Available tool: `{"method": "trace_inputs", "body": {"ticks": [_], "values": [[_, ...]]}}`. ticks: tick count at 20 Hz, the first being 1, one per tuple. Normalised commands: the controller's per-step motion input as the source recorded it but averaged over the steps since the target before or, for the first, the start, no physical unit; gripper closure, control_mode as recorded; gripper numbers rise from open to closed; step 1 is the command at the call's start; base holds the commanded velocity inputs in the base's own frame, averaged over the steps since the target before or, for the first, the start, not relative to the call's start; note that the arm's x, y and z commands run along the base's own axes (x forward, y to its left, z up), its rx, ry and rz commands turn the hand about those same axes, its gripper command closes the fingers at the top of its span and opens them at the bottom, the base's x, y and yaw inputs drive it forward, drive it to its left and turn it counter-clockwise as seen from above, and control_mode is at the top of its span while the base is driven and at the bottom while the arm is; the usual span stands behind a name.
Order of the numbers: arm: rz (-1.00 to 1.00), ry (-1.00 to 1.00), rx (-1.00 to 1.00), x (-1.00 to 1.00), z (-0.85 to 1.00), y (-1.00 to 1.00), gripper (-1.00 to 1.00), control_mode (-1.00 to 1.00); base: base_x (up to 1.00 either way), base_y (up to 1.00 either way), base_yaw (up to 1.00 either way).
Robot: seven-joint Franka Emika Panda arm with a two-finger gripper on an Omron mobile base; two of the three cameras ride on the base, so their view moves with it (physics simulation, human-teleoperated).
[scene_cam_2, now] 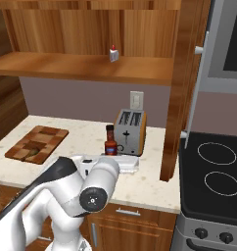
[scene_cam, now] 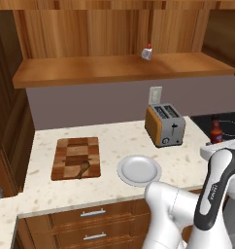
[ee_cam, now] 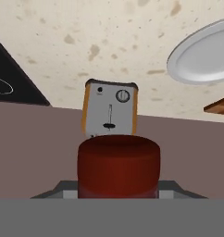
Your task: Pick the chicken drumstick from the plate and place it on the cutting board. Then pick the condiment bottle from the cabinet and place it next to the cutting board.
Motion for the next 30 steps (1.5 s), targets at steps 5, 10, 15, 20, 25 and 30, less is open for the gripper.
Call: {"method": "trace_inputs", "body": {"ticks": [5,10,15,20,25,30], "values": [[0.0,0.01,0.0,0.0,-0.26,0.02,1.0,-1.0,0.0,0.0,0.0],[0.0,0.01,0.0,0.0,-0.29,0.02,1.0,-1.0,0.0,0.0,0.0],[0.0,0.0,0.0,0.0,-0.27,0.01,1.0,-1.0,0.0,0.0,0.0],[0.0,0.0,0.0,0.0,-0.25,0.01,1.0,-1.0,0.0,0.0,0.0],[0.0,0.0,0.0,0.0,-0.25,0.0,1.0,-1.0,0.0,0.0,0.0],[0.0,0.0,0.0,0.0,-0.28,0.0,1.0,-1.0,0.0,0.0,0.0]]}}
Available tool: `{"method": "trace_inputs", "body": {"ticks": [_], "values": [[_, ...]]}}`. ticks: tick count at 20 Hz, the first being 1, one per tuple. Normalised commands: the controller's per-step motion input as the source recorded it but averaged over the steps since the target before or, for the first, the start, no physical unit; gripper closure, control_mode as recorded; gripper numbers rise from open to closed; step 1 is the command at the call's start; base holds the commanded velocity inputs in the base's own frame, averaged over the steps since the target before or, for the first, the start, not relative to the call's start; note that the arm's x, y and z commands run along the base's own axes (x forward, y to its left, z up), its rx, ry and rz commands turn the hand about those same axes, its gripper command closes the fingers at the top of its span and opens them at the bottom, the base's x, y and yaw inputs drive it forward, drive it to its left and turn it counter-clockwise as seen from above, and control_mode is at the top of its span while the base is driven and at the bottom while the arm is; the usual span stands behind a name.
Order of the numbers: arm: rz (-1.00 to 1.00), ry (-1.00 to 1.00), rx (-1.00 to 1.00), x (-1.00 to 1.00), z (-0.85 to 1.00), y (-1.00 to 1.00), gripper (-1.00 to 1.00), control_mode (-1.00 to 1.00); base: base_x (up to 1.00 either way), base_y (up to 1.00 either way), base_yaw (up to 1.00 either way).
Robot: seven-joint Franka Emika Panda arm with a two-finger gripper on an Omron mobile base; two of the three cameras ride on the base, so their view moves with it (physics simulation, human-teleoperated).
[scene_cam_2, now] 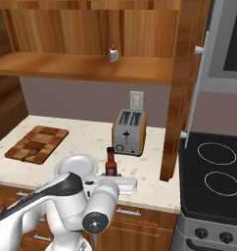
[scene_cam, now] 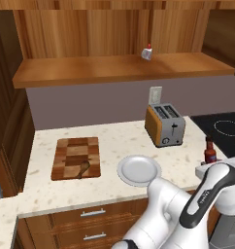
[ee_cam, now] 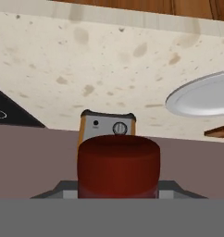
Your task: Pick the chicken drumstick from the plate and place it on the cutting board. Then pick the condiment bottle from the cabinet and place it next to the cutting board.
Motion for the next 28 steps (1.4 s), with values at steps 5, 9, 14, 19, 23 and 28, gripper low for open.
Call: {"method": "trace_inputs", "body": {"ticks": [5,9,14,19,23,28], "values": [[0.0,0.0,0.0,0.0,-0.29,0.0,1.0,-1.0,0.0,0.0,0.0],[0.0,0.0,0.0,0.0,-0.28,0.0,1.0,-1.0,0.0,0.0,0.0],[0.0,0.0,0.0,0.0,-0.28,0.02,1.0,-1.0,0.0,0.0,0.0],[0.0,0.0,0.0,0.0,-0.28,0.03,1.0,-1.0,0.0,0.0,0.0],[0.0,0.0,0.0,0.12,-0.17,0.04,1.0,-1.0,0.0,0.0,0.0],[0.0,0.0,0.02,0.18,-0.04,0.13,1.0,-1.0,0.0,0.0,0.0]]}}
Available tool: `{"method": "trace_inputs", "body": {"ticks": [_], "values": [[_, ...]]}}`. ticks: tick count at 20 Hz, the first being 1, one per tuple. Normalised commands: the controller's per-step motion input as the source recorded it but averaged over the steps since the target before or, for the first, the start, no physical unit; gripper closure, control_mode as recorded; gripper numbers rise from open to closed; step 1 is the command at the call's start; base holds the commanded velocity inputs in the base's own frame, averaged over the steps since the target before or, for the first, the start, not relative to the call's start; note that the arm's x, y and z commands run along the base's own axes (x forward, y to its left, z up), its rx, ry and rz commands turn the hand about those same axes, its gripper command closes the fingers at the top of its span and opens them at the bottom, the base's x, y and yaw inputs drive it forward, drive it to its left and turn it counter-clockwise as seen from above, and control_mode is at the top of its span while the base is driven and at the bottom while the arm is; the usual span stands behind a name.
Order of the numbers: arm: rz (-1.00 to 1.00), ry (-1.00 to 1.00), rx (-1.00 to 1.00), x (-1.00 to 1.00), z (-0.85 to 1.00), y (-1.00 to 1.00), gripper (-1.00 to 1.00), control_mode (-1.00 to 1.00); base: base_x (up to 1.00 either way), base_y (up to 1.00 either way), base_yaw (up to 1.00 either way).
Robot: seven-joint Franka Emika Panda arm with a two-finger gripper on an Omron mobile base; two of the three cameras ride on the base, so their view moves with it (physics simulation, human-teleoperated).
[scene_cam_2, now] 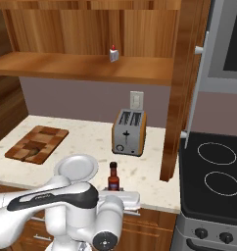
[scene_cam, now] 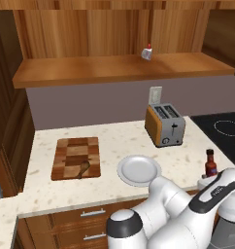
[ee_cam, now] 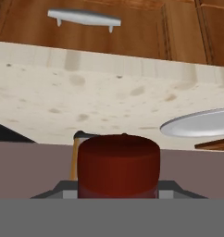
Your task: Pick the chicken drumstick from the plate and place it on the cutting board. Then pick the condiment bottle from the cabinet and place it next to the cutting board.
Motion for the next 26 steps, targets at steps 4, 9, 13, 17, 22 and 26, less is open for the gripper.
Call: {"method": "trace_inputs", "body": {"ticks": [4,9,13,17,22,26], "values": [[0.0,0.0,0.03,0.2,0.0,0.16,1.0,-1.0,0.0,0.0,0.0],[0.0,0.0,0.02,0.19,-0.01,0.16,1.0,-1.0,0.0,0.0,0.0],[0.0,0.0,0.02,0.18,-0.04,0.16,1.0,-1.0,0.0,0.0,0.0],[0.0,0.0,0.02,0.15,-0.08,0.15,1.0,-1.0,0.0,0.0,0.0],[0.0,0.0,0.0,0.12,-0.13,0.16,1.0,-1.0,0.0,0.0,0.0],[0.0,0.0,0.0,0.08,-0.15,0.14,1.0,-1.0,0.0,0.0,0.0]]}}
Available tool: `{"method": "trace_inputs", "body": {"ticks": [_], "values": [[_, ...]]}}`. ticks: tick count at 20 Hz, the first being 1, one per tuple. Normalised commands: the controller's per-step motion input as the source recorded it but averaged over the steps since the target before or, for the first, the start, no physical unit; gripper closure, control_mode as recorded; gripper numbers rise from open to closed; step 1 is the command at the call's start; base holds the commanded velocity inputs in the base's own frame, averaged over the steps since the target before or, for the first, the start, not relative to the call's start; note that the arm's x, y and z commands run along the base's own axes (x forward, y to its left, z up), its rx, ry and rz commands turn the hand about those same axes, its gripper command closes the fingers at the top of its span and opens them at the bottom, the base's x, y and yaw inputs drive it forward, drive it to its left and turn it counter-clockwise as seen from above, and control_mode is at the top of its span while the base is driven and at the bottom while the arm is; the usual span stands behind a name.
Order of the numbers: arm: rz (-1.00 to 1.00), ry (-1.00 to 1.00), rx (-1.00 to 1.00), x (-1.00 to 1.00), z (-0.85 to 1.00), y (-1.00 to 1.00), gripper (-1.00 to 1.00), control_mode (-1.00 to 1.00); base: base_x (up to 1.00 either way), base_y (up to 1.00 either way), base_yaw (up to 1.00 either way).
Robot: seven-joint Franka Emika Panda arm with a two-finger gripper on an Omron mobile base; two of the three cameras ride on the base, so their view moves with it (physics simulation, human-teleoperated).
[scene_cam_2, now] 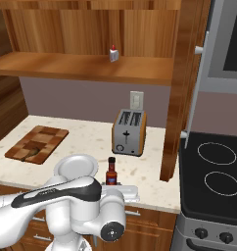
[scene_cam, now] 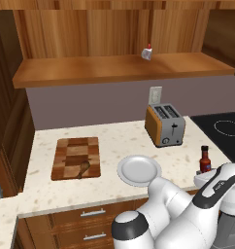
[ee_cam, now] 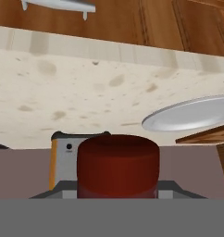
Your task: Pick the chicken drumstick from the plate and place it on the cutting board. Then pick the condiment bottle from the cabinet and place it next to the cutting board.
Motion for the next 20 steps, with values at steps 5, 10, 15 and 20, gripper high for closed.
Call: {"method": "trace_inputs", "body": {"ticks": [5,10,15,20], "values": [[0.0,0.0,0.0,0.11,-0.12,0.14,1.0,-1.0,0.0,0.0,0.0],[0.0,-0.02,0.0,0.09,-0.04,0.12,1.0,-1.0,0.0,0.0,0.0],[0.0,-0.01,0.0,0.09,-0.03,0.07,1.0,-1.0,0.0,0.0,0.0],[0.0,0.0,0.0,0.01,-0.05,0.0,1.0,-1.0,0.0,0.0,0.0]]}}
